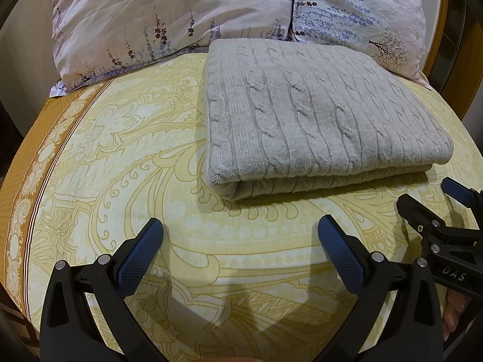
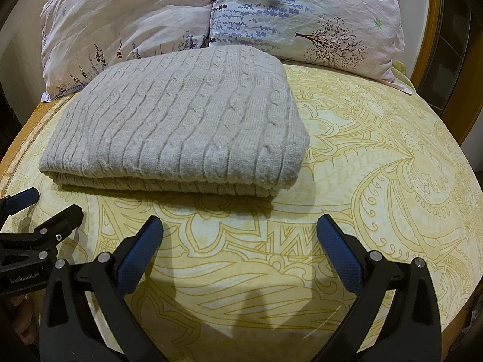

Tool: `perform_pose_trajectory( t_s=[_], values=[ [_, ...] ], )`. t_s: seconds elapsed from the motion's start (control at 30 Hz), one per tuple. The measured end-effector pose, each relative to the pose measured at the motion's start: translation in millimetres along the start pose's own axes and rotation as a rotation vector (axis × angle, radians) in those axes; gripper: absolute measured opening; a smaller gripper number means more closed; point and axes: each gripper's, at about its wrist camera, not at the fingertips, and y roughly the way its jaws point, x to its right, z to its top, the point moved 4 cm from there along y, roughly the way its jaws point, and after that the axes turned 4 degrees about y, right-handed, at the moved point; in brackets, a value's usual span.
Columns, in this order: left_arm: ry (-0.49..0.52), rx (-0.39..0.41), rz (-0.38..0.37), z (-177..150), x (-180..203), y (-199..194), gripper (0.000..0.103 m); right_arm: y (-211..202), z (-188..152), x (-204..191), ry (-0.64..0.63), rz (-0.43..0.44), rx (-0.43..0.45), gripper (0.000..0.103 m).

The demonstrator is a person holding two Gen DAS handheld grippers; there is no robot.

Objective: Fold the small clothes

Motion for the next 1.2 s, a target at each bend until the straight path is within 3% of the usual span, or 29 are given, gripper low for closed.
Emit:
perform_pose_trajectory(
  t_s=[1.2],
  values=[
    [-0.001,-0.011,-0.003,0.7,-2.4,0.7,0.102,0.6,-0.4,0.1,-0.001,0.000,0.000,0.101]
  ],
)
